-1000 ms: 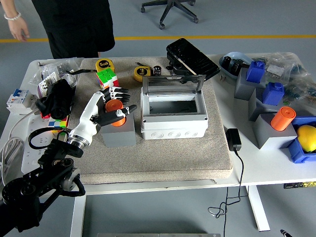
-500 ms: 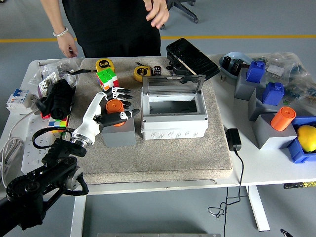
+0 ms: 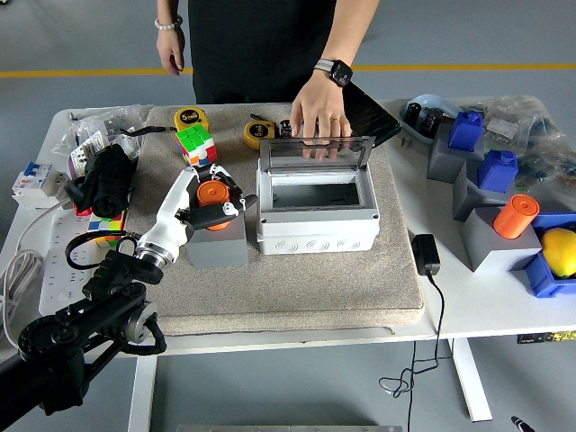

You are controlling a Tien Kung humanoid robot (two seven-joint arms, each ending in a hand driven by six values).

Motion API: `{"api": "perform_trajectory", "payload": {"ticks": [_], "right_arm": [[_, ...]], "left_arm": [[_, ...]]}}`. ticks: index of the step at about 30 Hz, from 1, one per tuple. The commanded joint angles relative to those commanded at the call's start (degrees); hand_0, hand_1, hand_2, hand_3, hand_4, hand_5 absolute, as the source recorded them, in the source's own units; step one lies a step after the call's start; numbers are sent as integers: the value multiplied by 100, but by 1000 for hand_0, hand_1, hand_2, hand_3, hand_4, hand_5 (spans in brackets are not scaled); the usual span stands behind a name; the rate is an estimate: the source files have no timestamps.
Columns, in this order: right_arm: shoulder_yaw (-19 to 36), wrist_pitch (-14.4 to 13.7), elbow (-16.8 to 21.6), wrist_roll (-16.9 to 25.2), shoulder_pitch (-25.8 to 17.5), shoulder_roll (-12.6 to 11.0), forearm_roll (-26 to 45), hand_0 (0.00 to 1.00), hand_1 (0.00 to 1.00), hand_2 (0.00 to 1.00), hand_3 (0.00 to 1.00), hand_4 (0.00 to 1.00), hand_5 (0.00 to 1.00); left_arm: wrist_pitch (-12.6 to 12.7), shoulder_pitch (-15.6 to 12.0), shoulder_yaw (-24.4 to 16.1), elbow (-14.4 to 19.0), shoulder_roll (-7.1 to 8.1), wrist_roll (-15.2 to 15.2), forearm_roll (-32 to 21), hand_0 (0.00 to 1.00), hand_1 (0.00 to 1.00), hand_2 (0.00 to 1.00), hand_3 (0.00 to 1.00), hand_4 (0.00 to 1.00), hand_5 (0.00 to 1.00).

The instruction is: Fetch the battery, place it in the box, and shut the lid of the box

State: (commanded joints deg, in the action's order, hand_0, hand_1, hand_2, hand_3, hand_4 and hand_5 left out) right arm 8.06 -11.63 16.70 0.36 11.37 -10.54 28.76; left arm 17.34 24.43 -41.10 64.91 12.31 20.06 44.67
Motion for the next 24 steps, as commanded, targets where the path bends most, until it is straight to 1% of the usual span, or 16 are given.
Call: {"api": "perform_trajectory", "payload": {"ticks": [2,3,8,9,14,15,20,21,24], "right_arm": [[-1,-1,-1,0,1,0,-1,676,647,666,554,880,440],[-3,-1,-1,1,1,-1,-1,674,648,666,553,880,442],[-14,3,0,8,-1,-2,10,674,648,666,553,880,442],[-16,3,0,9,0,-2,12,674,648,665,554,880,441],[-21,4,0,7,11,-2,12,674,648,665,554,880,441],[-22,4,-1,6,12,-2,12,676,647,666,553,880,440],[-24,6,-1,4,15,-1,14,676,647,666,553,880,440],[-26,6,-1,4,15,-1,11,676,647,665,553,879,440],[-28,6,-1,2,15,-1,11,676,647,665,553,879,440]], "left_arm": [[-17,10,22,-18,-4,4,-14,343,347,310,279,824,2],[-27,16,33,-27,-6,9,-24,304,284,213,217,633,2],[-114,44,67,-88,-17,23,-78,304,284,213,217,633,2],[-129,48,69,-95,-19,27,-88,239,198,156,159,280,2],[-213,88,104,-140,-34,15,-141,239,198,156,159,280,2],[-224,95,110,-150,-38,10,-146,215,141,110,158,2,2],[-244,120,126,-178,-53,-6,-172,215,141,110,158,2,2],[-250,124,130,-181,-53,-4,-195,204,98,92,169,2,2],[-245,125,130,-185,-54,-4,-237,204,98,92,169,2,2]]}}
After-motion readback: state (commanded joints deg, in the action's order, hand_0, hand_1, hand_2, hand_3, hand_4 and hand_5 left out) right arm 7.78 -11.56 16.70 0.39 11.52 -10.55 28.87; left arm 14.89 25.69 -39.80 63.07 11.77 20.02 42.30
